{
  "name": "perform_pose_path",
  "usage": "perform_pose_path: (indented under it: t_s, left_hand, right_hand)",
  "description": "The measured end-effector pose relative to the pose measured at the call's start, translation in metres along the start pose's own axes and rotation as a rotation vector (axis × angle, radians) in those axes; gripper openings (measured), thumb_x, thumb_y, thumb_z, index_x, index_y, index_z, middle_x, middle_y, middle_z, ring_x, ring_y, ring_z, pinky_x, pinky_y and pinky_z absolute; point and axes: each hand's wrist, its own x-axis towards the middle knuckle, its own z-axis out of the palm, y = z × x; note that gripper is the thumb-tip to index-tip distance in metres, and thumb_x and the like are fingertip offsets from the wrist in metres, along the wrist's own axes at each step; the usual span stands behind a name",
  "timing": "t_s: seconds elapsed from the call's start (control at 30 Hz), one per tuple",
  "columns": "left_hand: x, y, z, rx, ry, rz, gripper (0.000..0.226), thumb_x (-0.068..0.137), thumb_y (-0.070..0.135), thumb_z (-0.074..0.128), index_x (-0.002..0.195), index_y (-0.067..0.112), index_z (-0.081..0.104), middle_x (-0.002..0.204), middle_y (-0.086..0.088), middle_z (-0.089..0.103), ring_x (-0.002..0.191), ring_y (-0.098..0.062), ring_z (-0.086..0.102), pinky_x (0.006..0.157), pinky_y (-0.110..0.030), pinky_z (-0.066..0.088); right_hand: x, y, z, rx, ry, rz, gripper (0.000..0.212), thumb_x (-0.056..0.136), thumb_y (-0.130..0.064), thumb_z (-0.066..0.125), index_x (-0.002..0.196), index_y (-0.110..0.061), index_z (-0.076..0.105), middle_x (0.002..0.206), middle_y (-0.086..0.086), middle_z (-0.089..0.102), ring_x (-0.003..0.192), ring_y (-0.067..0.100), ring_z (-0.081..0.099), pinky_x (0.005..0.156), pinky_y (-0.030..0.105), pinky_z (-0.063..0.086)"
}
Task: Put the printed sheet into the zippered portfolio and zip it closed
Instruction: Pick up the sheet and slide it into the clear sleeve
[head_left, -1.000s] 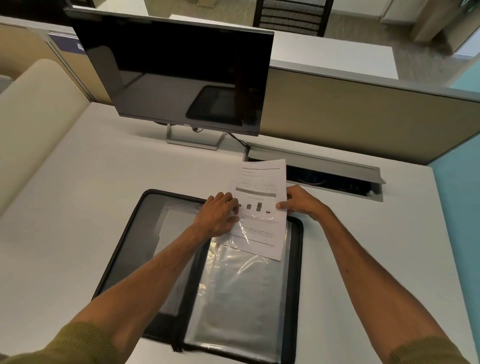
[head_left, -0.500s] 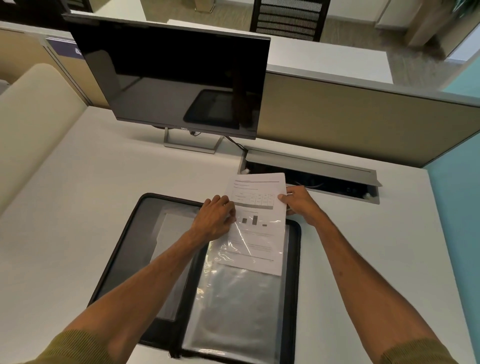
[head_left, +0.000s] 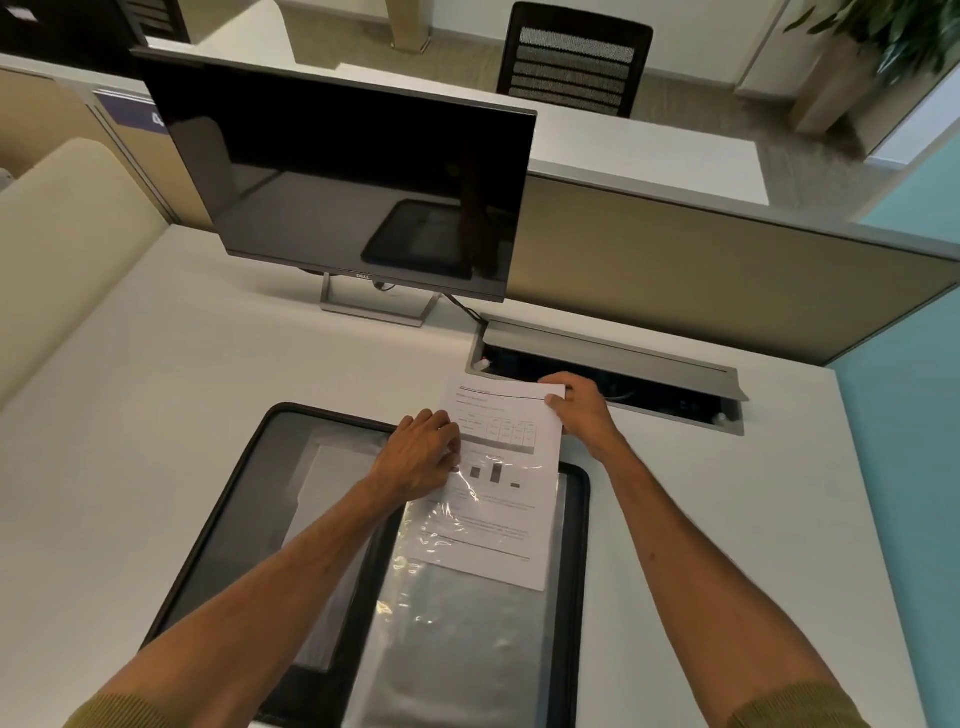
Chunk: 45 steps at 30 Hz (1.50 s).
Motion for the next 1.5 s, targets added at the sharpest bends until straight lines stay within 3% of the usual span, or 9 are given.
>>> perform_pose_path:
  t_s: [0.1,0.23,0.37,0.5,0.6,1.07,1.37,1.5]
  left_hand:
    - [0.001,-0.001,-0.003,-0.011,0.0,-0.001,0.022,0.104,0.033,0.06,0.121,0.02,0.067,0.139,0.003,0.058,0.122,-0.018,0.056,0.107,-0.037,0.049]
    - [0.0,0.0,-0.004,-0.014,-0.01,0.002,0.024,0.102,0.036,0.065,0.117,0.019,0.07,0.165,0.004,0.038,0.14,-0.02,0.05,0.118,-0.04,0.045]
    - [0.001,0.002,-0.004,-0.035,-0.017,0.011,0.024,0.103,0.034,0.064,0.119,0.017,0.069,0.175,0.003,0.029,0.156,-0.021,0.036,0.127,-0.045,0.037]
    - [0.002,0.003,-0.005,-0.029,-0.02,0.033,0.023,0.104,0.028,0.061,0.124,0.016,0.065,0.156,0.001,0.054,0.146,-0.02,0.046,0.123,-0.041,0.04]
    - [0.002,0.003,-0.007,-0.034,-0.011,0.043,0.017,0.103,0.026,0.061,0.117,0.017,0.066,0.143,0.002,0.061,0.13,-0.019,0.056,0.112,-0.038,0.046]
    - [-0.004,0.001,-0.006,0.002,0.029,0.114,0.015,0.103,0.025,0.056,0.112,0.017,0.065,0.116,0.0,0.066,0.106,-0.02,0.058,0.096,-0.034,0.047]
    - [-0.002,-0.001,-0.007,0.008,-0.012,0.135,0.017,0.105,0.027,0.056,0.115,0.017,0.064,0.117,0.001,0.067,0.113,-0.019,0.057,0.1,-0.035,0.048]
    - [-0.004,-0.001,-0.004,0.008,-0.002,0.149,0.015,0.104,0.025,0.057,0.113,0.017,0.063,0.121,0.002,0.062,0.113,-0.018,0.055,0.1,-0.036,0.049]
  right_hand:
    - [-0.001,-0.002,-0.002,-0.073,-0.095,-0.027,0.028,0.102,-0.002,0.063,0.127,-0.011,0.07,0.128,0.014,0.069,0.118,0.029,0.07,0.091,0.046,0.066]
    - [-0.004,-0.001,-0.008,-0.145,-0.316,0.002,0.029,0.094,0.003,0.071,0.12,-0.008,0.068,0.124,0.014,0.069,0.11,0.031,0.073,0.082,0.038,0.068]
    - [-0.009,0.004,-0.008,-0.248,-0.492,0.004,0.03,0.09,0.003,0.074,0.118,-0.003,0.066,0.117,0.015,0.074,0.108,0.031,0.074,0.093,0.042,0.066]
    - [-0.011,0.006,0.002,-0.401,-0.43,-0.096,0.017,0.092,-0.006,0.077,0.109,-0.005,0.074,0.115,0.012,0.074,0.109,0.03,0.07,0.097,0.04,0.059]
    - [-0.012,0.003,0.01,-0.454,-0.379,-0.099,0.02,0.091,-0.008,0.077,0.11,-0.013,0.074,0.11,0.011,0.075,0.101,0.025,0.071,0.086,0.031,0.058]
    - [-0.024,0.001,0.034,-0.678,-0.428,-0.224,0.02,0.089,0.005,0.071,0.1,-0.01,0.078,0.107,0.007,0.075,0.1,0.023,0.07,0.094,0.038,0.064]
    - [-0.024,-0.005,0.037,-0.717,-0.473,-0.236,0.023,0.088,0.002,0.073,0.104,-0.014,0.077,0.109,0.006,0.074,0.098,0.022,0.069,0.092,0.039,0.063]
    - [-0.024,-0.002,0.035,-0.692,-0.517,-0.224,0.023,0.09,-0.002,0.075,0.109,-0.014,0.079,0.109,0.004,0.075,0.09,0.014,0.066,0.087,0.031,0.061]
